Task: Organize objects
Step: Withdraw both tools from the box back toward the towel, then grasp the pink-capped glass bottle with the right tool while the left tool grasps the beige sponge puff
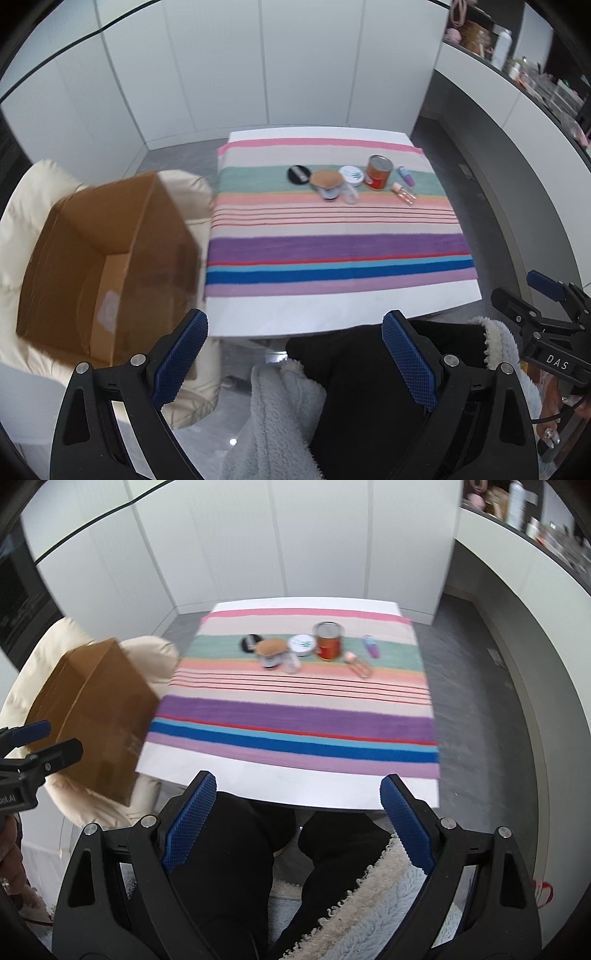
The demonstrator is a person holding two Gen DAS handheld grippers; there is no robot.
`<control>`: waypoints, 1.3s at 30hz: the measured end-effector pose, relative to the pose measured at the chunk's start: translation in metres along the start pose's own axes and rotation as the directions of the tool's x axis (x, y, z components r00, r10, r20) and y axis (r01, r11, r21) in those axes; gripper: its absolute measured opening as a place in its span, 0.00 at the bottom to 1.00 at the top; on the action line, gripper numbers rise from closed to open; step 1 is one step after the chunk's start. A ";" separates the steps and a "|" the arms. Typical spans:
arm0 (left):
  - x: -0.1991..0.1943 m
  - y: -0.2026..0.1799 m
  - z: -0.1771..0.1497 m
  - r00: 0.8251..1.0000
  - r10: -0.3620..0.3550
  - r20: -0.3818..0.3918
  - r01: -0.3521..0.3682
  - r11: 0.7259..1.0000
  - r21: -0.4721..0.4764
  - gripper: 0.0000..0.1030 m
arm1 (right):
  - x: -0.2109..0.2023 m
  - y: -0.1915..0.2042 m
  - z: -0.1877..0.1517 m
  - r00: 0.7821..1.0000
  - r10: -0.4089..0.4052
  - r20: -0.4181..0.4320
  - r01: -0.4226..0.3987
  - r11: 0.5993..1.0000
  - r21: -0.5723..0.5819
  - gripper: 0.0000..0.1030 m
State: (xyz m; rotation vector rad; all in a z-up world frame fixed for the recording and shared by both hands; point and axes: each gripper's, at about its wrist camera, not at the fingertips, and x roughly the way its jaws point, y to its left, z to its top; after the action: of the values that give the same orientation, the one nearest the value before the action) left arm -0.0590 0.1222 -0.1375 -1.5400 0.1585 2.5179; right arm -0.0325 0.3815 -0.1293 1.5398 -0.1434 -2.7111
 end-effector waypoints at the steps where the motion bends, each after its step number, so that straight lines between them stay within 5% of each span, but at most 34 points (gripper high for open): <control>1: 0.002 -0.007 0.005 1.000 -0.003 0.004 0.003 1.000 0.012 0.94 | 0.000 -0.008 -0.001 1.000 -0.004 0.011 0.004 1.000 0.014 0.90; 16: 0.036 -0.043 0.079 0.996 0.057 0.071 -0.062 0.996 0.060 0.94 | 0.037 -0.064 0.016 0.997 -0.048 0.067 0.042 0.995 0.091 0.90; 22: 0.068 -0.044 0.116 0.999 0.021 0.043 -0.023 0.998 0.055 0.94 | 0.070 -0.066 0.037 0.997 -0.045 0.058 0.042 0.997 0.059 0.90; 35: 0.191 -0.054 0.166 0.998 0.036 -0.049 -0.030 0.993 0.117 0.94 | 0.180 -0.093 0.090 1.000 -0.024 -0.012 0.025 0.995 0.093 0.90; 39: 0.238 -0.052 0.183 0.998 0.038 -0.050 -0.034 0.996 0.078 0.94 | 0.222 -0.107 0.106 0.999 -0.003 -0.047 0.014 0.976 0.219 0.90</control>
State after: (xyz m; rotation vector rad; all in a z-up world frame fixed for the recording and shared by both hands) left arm -0.3133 0.2316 -0.2653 -1.5858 0.2892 2.4694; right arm -0.2340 0.4814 -0.2747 1.6566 -0.4507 -2.7423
